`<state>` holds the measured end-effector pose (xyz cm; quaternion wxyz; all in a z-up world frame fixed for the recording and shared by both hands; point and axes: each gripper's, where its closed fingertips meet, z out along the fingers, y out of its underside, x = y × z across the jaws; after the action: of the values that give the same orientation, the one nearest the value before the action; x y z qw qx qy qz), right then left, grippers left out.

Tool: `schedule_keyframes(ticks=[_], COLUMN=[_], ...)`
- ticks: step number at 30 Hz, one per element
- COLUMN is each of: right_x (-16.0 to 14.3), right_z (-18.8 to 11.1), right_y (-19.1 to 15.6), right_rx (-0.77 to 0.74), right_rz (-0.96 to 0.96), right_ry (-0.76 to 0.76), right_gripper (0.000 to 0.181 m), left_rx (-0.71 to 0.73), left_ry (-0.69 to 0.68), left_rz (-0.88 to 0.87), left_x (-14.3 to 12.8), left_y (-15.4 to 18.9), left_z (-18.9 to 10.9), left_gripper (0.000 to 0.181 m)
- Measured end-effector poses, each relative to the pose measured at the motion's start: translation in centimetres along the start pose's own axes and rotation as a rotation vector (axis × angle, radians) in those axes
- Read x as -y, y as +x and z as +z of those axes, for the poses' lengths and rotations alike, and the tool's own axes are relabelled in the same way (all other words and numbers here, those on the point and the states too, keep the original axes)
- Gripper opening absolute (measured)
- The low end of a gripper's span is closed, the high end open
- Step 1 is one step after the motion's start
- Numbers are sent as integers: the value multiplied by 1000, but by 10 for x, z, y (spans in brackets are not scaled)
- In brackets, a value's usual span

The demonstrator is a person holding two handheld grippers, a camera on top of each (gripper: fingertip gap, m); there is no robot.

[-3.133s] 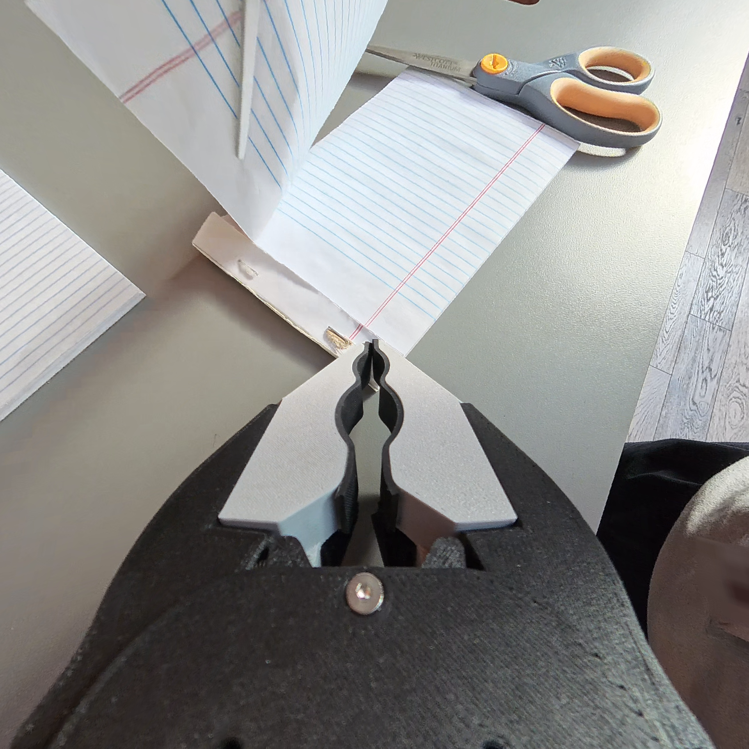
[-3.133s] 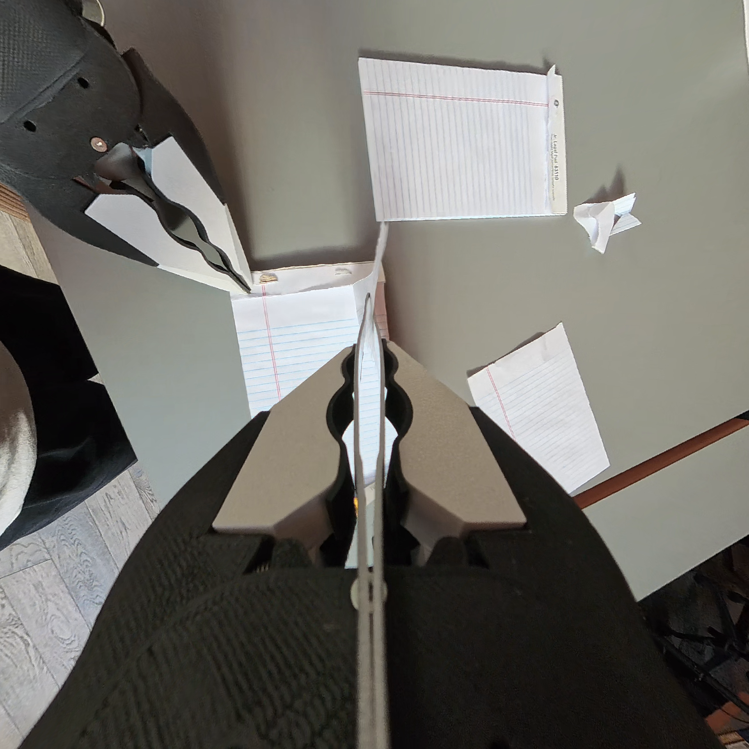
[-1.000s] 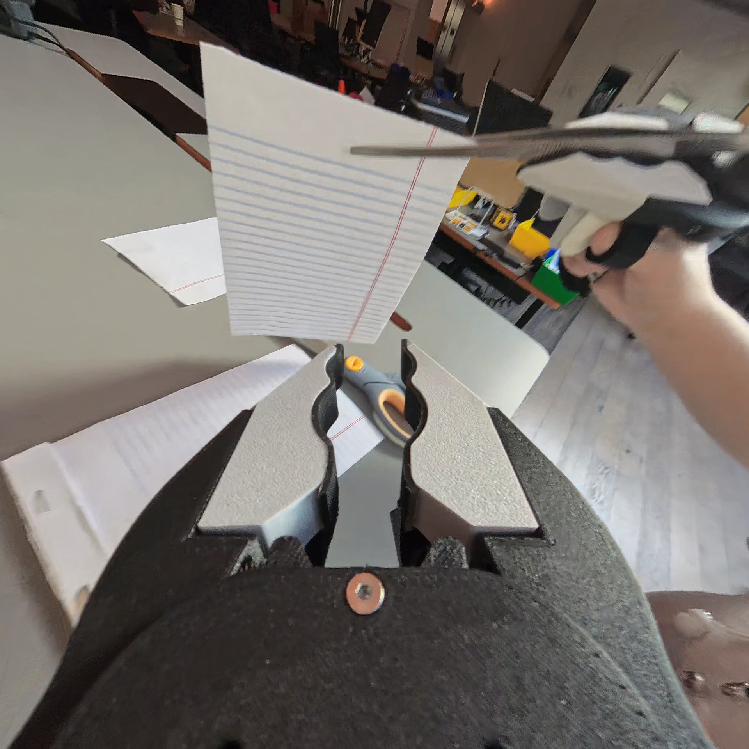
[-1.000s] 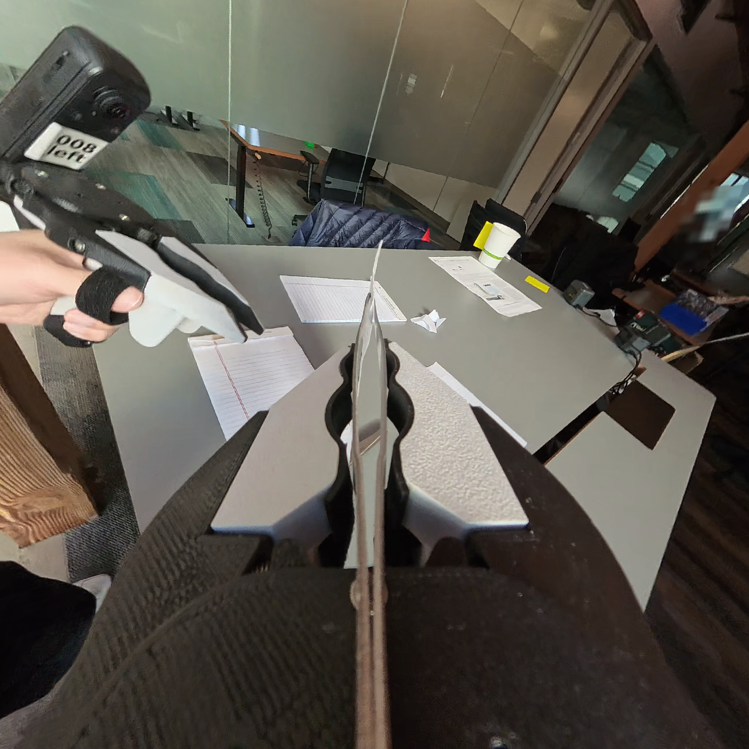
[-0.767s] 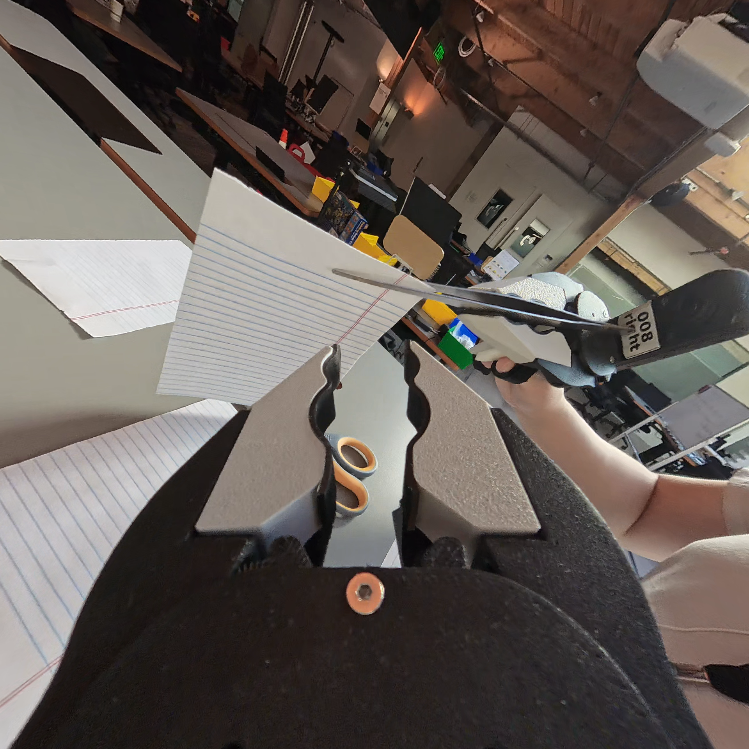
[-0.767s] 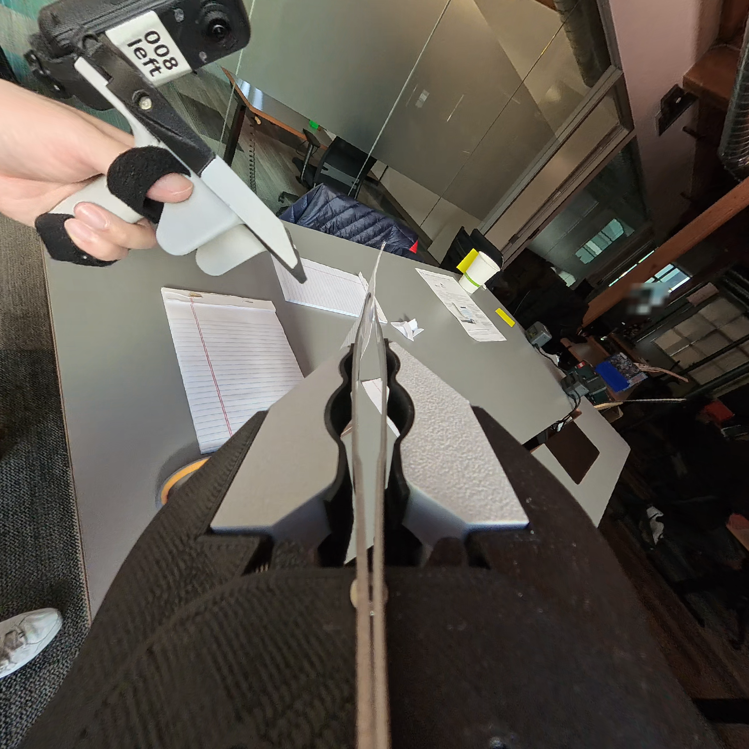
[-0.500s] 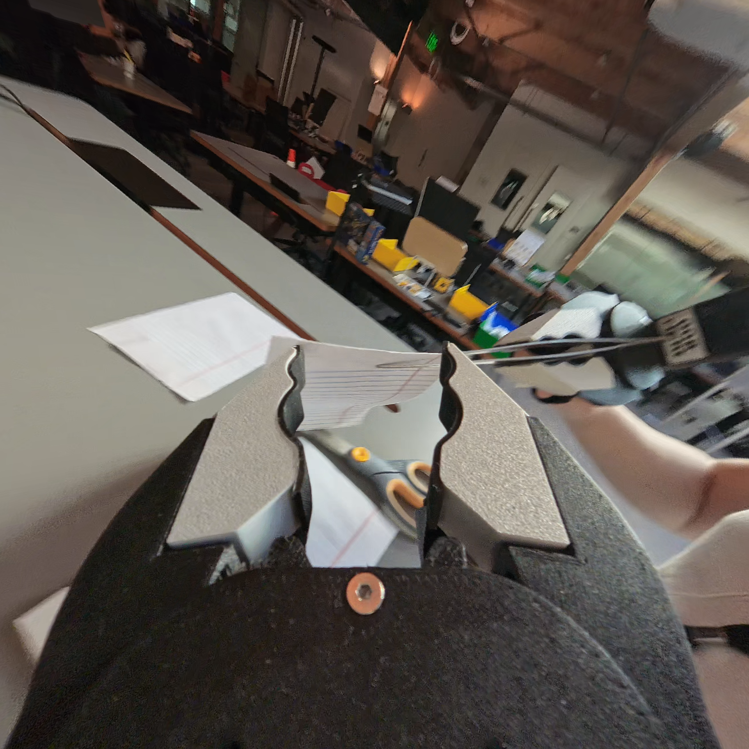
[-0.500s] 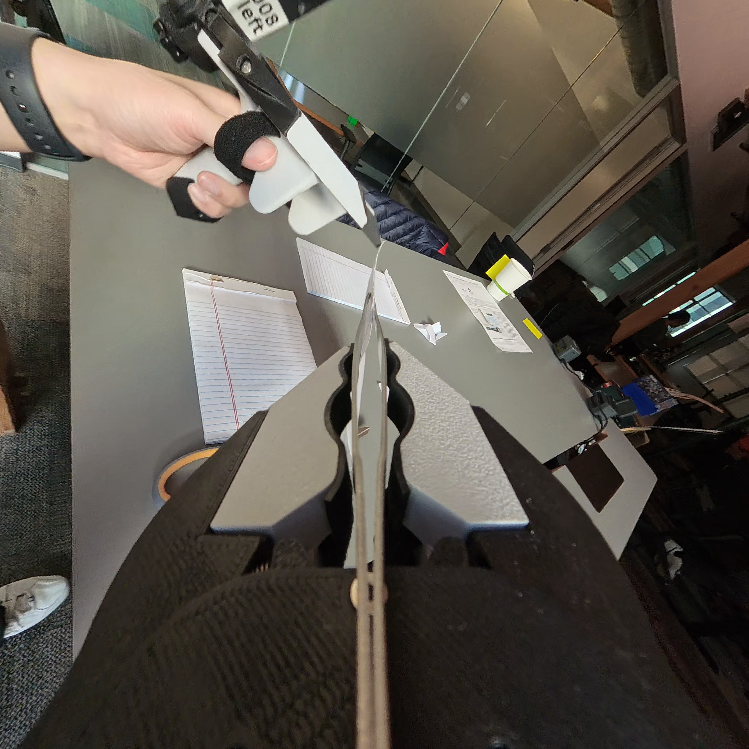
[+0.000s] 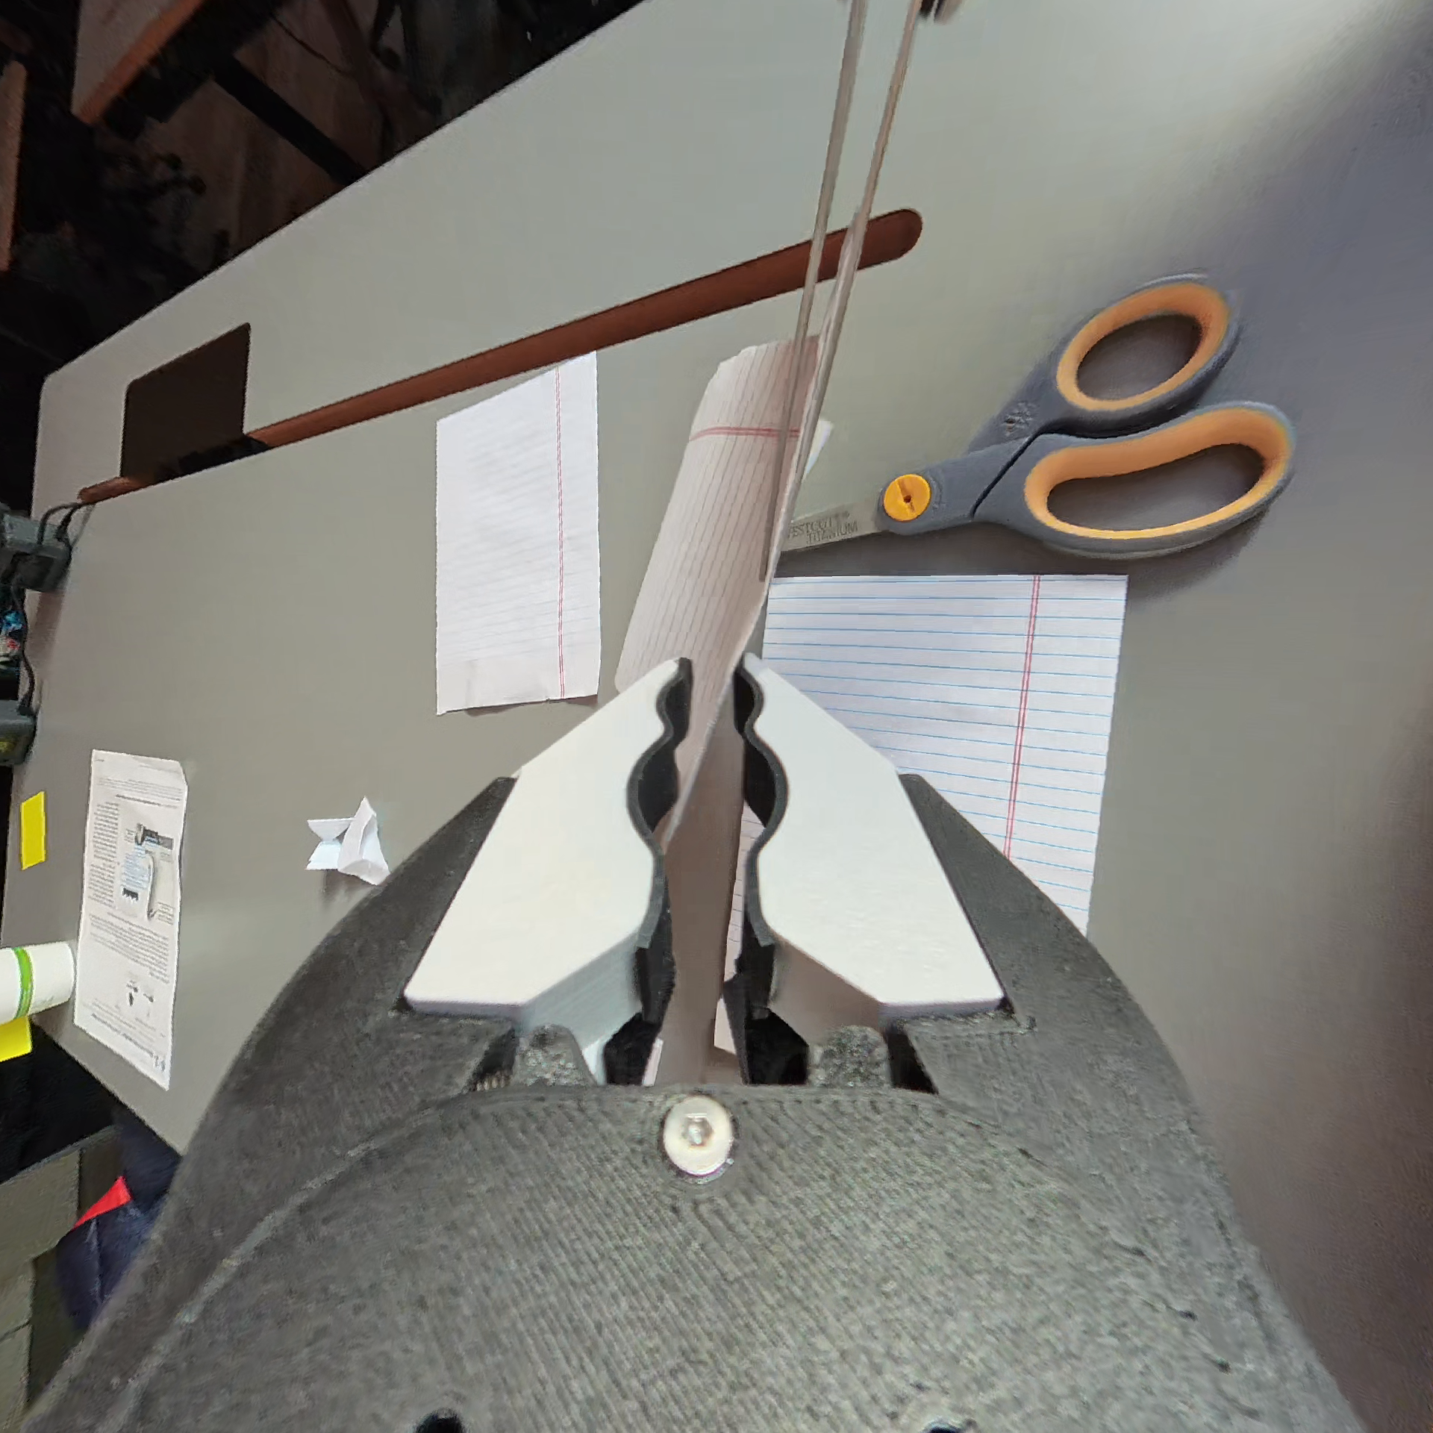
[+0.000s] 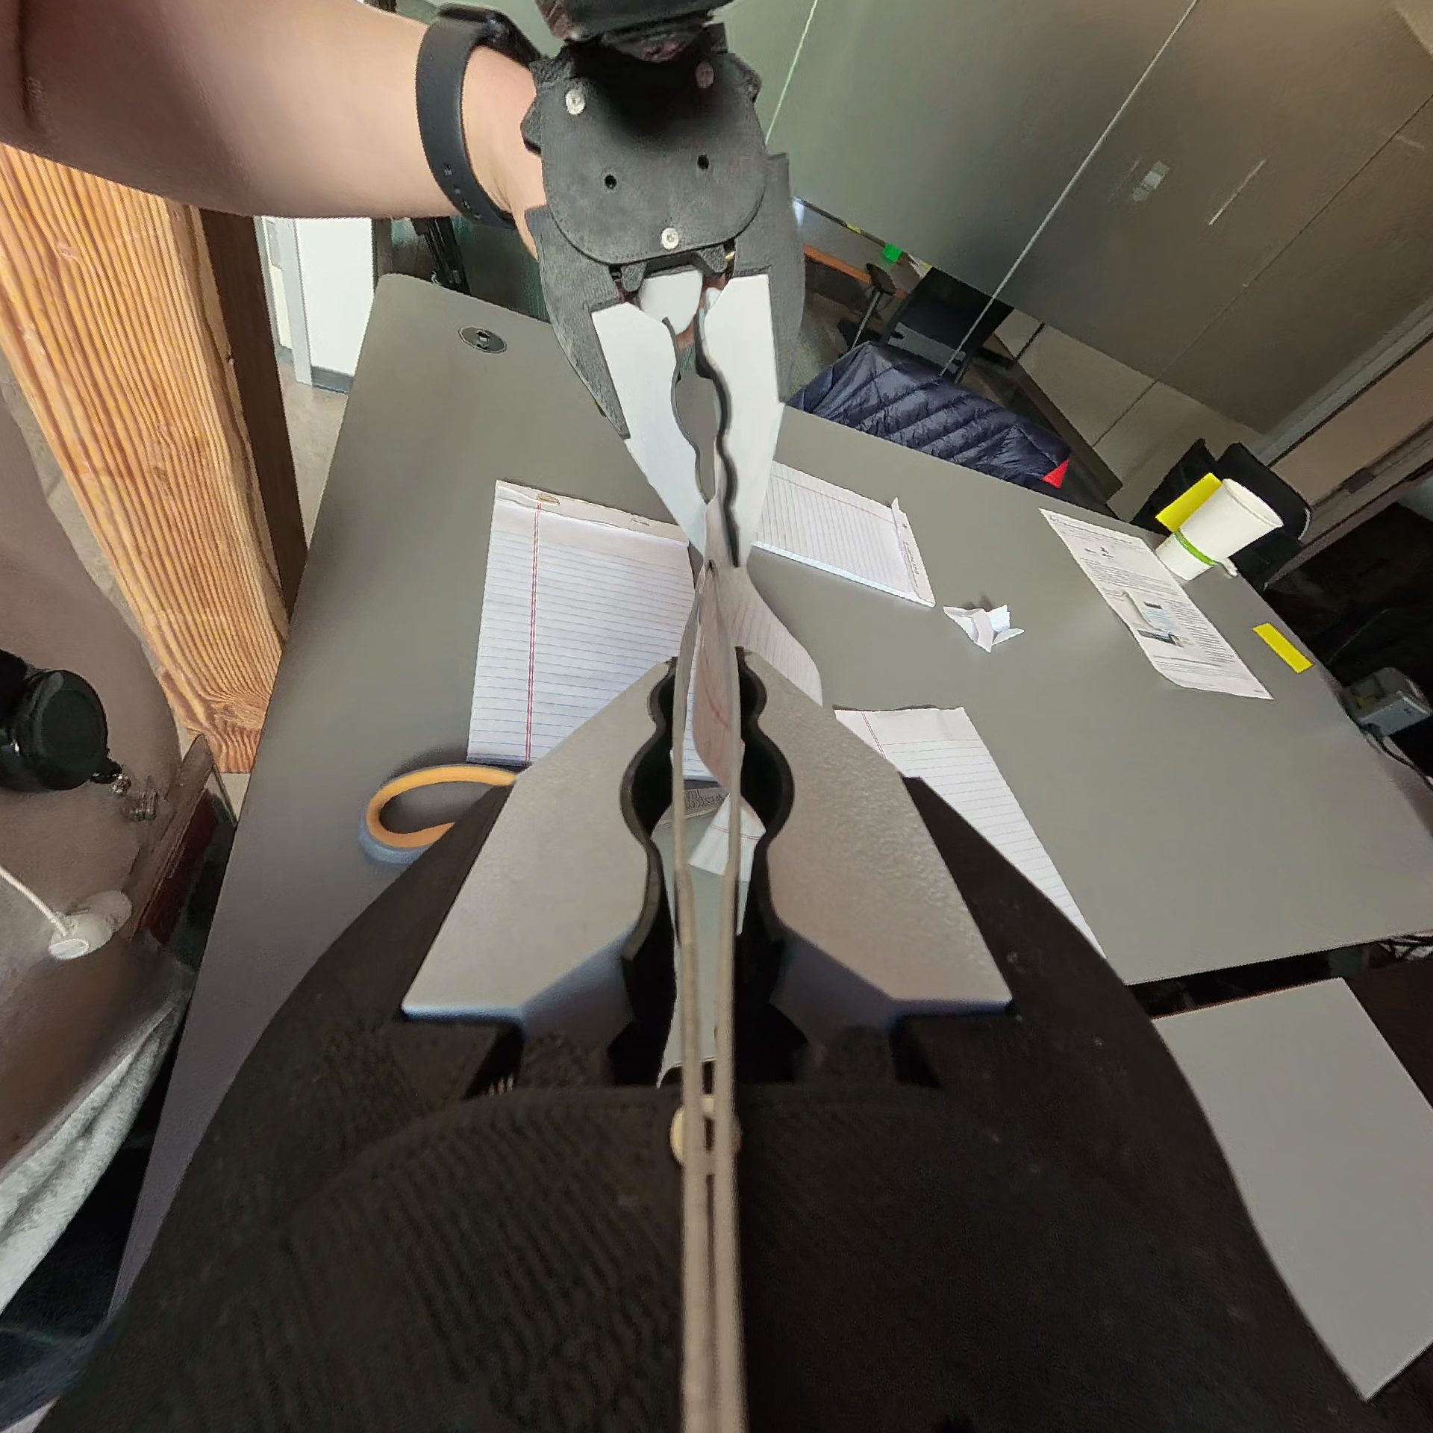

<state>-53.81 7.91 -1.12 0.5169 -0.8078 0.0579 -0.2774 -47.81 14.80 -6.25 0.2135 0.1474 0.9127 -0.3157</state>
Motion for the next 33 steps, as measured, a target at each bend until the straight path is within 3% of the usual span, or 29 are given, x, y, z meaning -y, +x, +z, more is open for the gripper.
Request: schedule_keyframes(ticks=[1, 5, 11, 15, 25, 33], right_x=[-3, -16, -8, -3, 9, 8], right_z=[-4, -24, -104, -136, -149, -152], right_y=[3, 19, 42, 45, 47, 58], right_rx=[10, 32, -52, -62, -27, -11], right_rz=[10, 118, 110, 120, -12, -59], right_ry=[14, 52, 191, 239, 243, 229], right_gripper=[11, 22, 21, 21, 21, 21], left_rx=[10, 55, 196, 227, 257, 244], left_ry=[-8, -29, -44, -62, -98, -108], left_rz=[-1, -133, -291, -317, -298, -286], left_x=[2, 12, 38, 57, 85, 90], left_y=[1, -1, -13, -10, -13, -13], left_z=[3, 7, -11, -14, -2, 9], left_gripper=[0, 0, 0, 0, 0, 0])
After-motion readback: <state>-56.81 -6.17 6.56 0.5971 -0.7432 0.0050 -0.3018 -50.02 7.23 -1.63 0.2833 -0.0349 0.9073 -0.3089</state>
